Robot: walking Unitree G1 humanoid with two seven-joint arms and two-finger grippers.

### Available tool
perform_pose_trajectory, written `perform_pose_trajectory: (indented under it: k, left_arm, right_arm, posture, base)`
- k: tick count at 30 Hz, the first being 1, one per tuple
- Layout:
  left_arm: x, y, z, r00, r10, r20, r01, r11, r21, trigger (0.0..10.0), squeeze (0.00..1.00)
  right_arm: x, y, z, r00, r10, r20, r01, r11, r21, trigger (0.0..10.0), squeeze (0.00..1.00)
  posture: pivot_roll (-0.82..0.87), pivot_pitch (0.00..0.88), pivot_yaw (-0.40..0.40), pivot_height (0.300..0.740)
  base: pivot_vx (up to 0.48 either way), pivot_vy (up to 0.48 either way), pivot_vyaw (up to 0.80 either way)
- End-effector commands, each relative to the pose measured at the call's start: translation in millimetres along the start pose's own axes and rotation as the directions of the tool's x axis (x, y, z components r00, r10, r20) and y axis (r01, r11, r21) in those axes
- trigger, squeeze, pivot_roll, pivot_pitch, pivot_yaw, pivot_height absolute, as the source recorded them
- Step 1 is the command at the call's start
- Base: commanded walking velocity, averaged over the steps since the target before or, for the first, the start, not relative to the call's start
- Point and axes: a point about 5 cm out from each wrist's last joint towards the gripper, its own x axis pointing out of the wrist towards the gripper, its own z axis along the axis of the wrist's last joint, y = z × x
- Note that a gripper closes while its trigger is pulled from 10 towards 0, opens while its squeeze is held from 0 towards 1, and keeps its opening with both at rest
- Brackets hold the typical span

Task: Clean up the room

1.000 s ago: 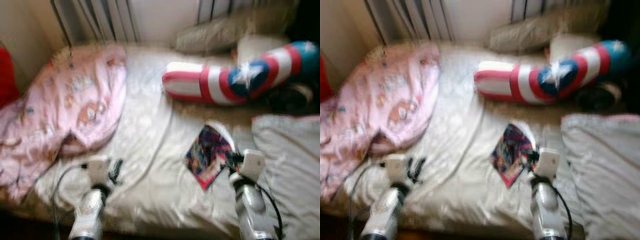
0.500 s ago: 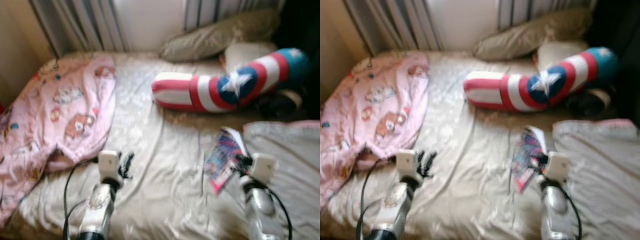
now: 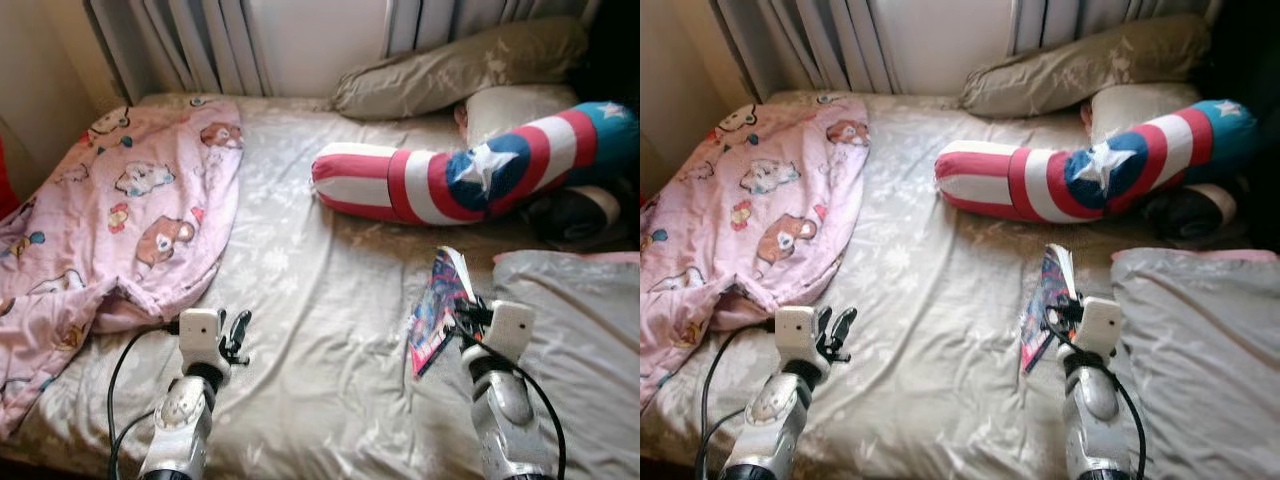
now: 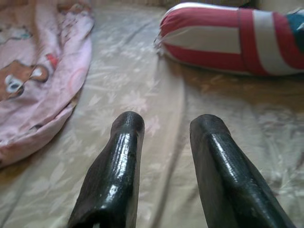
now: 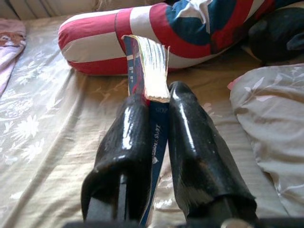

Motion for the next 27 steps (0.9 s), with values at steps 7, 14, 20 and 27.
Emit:
perform_pose_trajectory:
  k: [7,14,20,27]
  left_arm:
    - [1.6,5.9,14.6,0.996,0.049,0.078,-0.049,0.999,0.004,10.0,0.00]
    - [-1.0,19.3,20.8,0.995,0.059,0.084,-0.062,0.998,0.034,10.0,0.00]
    - [-4.4,10.9,12.6,0.997,0.045,0.056,-0.046,0.999,0.018,10.0,0.00]
    - [-3.5,8.4,12.5,0.998,0.038,0.054,-0.039,0.999,0.012,10.0,0.00]
  right_arm:
    - [0.8,7.7,10.4,0.997,0.040,0.071,-0.041,0.999,0.016,10.0,0.00]
    - [-0.4,9.2,13.1,0.993,0.088,0.084,-0.086,0.996,-0.030,10.0,0.00]
    - [2.7,13.4,27.2,0.983,0.108,0.146,-0.109,0.994,0.000,10.0,0.00]
    - [2.1,15.1,25.1,0.985,0.121,0.125,-0.123,0.992,0.009,10.0,0.00]
  posture:
    - [0.03,0.101,0.030,0.740]
    - [0.02,0.113,0.033,0.740]
    - [0.02,0.117,0.031,0.740]
    - [0.02,0.119,0.029,0.730]
  base:
    - [0.000,0.000,0.00]
    - [0.000,0.000,0.00]
    - [0.000,0.000,0.00]
    - [0.000,0.000,0.00]
